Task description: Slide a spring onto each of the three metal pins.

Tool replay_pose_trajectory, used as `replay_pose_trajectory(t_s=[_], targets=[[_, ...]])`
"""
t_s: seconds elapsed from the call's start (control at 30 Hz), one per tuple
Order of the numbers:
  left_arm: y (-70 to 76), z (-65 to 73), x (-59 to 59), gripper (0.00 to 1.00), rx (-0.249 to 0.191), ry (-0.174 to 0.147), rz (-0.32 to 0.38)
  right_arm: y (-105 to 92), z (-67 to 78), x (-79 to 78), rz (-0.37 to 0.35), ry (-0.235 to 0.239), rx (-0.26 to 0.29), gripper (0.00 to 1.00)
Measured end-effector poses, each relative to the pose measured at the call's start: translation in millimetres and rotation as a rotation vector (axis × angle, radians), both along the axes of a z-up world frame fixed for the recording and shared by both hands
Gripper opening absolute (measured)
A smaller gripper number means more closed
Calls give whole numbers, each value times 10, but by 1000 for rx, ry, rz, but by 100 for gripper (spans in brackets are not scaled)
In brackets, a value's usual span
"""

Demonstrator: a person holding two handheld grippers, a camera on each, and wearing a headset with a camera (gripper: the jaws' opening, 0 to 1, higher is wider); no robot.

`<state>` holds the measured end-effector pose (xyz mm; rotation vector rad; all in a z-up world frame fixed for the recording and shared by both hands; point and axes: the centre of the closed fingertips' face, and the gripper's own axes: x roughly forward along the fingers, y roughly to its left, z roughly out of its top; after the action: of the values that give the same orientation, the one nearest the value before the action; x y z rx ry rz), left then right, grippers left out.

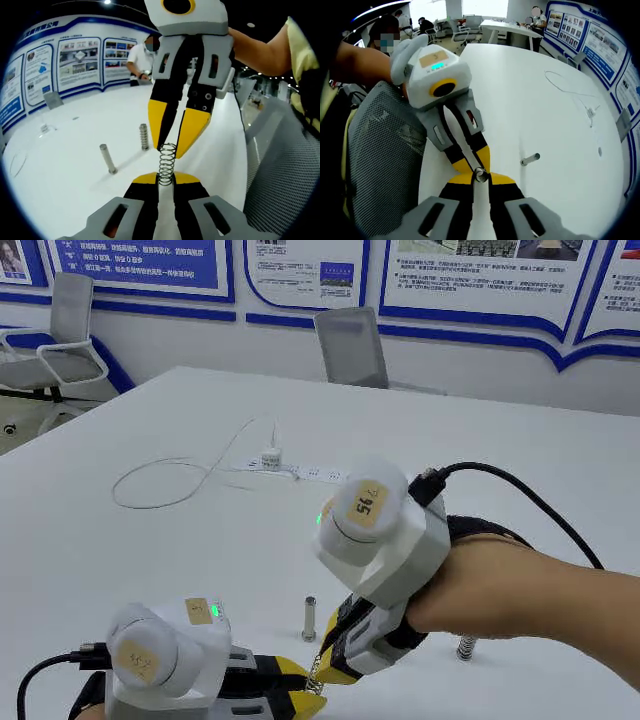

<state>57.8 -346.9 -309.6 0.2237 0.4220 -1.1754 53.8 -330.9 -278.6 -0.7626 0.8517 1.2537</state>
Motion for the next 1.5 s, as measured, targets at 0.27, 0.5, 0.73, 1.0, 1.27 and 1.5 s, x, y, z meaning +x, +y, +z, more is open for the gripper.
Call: replay_pose_trajectory(t_s=[0.27, 0.5, 0.73, 1.0, 1.27, 1.5], targets=[[-15, 17, -22, 10, -6, 5, -9, 10, -22, -17, 19, -1, -4, 14], [-13, 28, -17, 10, -14, 0, -3, 6, -13, -18, 18, 0, -9, 12], [3, 58, -1, 11, -20, -21, 0, 25, 8, -14, 16, -1, -8, 12], [57, 71, 69, 17, -28, -34, 35, 24, 23, 5, 12, -1, -9, 12], [140, 87, 140, 28, -33, -45, 78, -9, 65, 49, 2, -7, -9, 12], [216, 92, 198, 39, -29, -50, 114, -45, 99, 88, -4, -12, -12, 12]])
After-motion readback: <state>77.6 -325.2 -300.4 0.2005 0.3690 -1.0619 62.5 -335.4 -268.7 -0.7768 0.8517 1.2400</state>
